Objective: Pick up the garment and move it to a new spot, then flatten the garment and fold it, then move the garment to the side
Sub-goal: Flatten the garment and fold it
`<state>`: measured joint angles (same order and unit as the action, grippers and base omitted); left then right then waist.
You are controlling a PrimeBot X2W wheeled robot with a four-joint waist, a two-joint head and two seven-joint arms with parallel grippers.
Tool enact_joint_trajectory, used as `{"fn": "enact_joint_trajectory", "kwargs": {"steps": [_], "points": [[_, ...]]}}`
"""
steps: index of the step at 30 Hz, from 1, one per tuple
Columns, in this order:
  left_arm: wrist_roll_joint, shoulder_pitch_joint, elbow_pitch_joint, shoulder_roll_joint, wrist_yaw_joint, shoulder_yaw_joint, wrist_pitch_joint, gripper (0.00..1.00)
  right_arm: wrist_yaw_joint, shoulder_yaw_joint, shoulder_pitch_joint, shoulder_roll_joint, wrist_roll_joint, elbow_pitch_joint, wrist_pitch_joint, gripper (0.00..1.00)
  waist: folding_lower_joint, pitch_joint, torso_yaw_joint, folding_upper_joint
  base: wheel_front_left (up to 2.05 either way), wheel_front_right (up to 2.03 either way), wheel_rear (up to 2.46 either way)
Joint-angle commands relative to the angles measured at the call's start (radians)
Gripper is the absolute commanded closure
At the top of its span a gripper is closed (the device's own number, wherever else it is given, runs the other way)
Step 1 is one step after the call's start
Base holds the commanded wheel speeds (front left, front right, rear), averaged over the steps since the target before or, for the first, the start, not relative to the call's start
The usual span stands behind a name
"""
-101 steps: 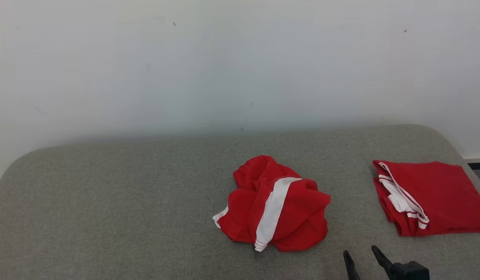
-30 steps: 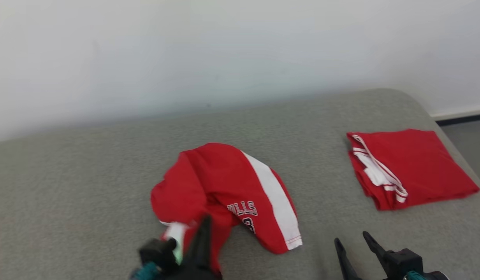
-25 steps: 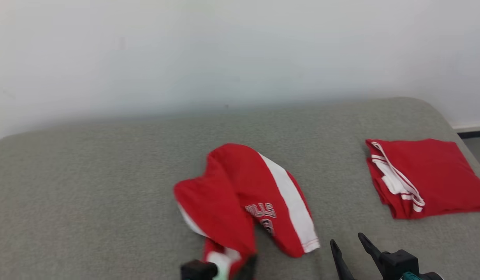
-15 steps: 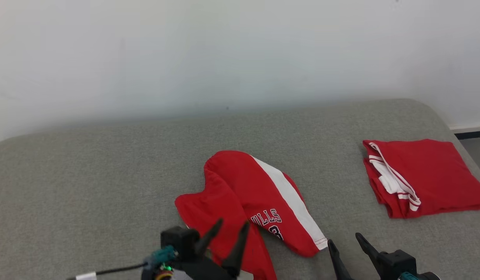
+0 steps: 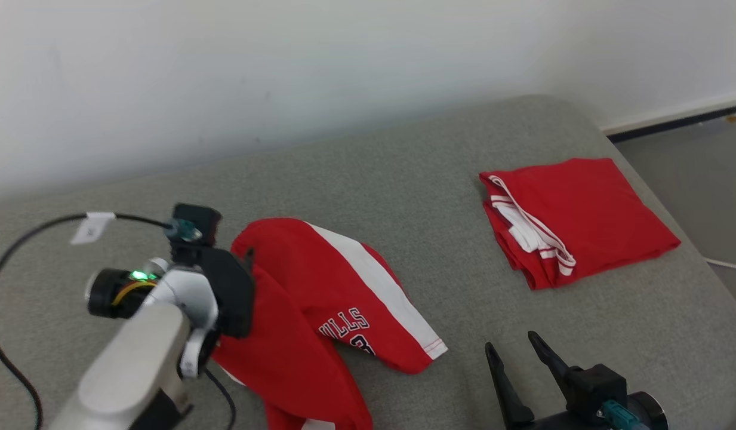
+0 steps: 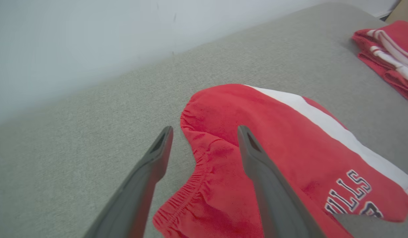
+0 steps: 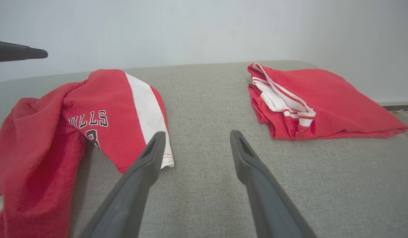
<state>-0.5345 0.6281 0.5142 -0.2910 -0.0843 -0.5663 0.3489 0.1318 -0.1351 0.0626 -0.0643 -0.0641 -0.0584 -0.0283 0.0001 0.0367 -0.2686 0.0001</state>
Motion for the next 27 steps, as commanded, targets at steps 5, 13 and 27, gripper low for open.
{"fn": "enact_joint_trajectory", "kwargs": {"steps": [5, 13, 27], "points": [[0.006, 0.137, 0.133, -0.055, -0.028, 0.035, 0.096, 0.00, -0.003, 0.003, -0.029, 0.012, -0.013, -0.011, 0.036, 0.00, -0.0001, 0.207, -0.179, -0.0001, 0.00, 0.00, 0.00], [-0.018, 0.237, 0.225, -0.076, -0.007, 0.035, 0.225, 0.00, -0.003, 0.016, -0.049, 0.016, -0.016, -0.036, 0.080, 0.00, -0.0001, 0.285, -0.205, -0.0001, 0.00, 0.00, 0.00], [-0.007, 0.281, 0.177, 0.005, 0.020, 0.037, -0.014, 1.00, -0.003, 0.000, -0.075, 0.015, -0.011, -0.051, 0.070, 0.00, -0.0001, 0.219, -0.149, -0.0001, 0.00, 0.00, 0.00]]}}
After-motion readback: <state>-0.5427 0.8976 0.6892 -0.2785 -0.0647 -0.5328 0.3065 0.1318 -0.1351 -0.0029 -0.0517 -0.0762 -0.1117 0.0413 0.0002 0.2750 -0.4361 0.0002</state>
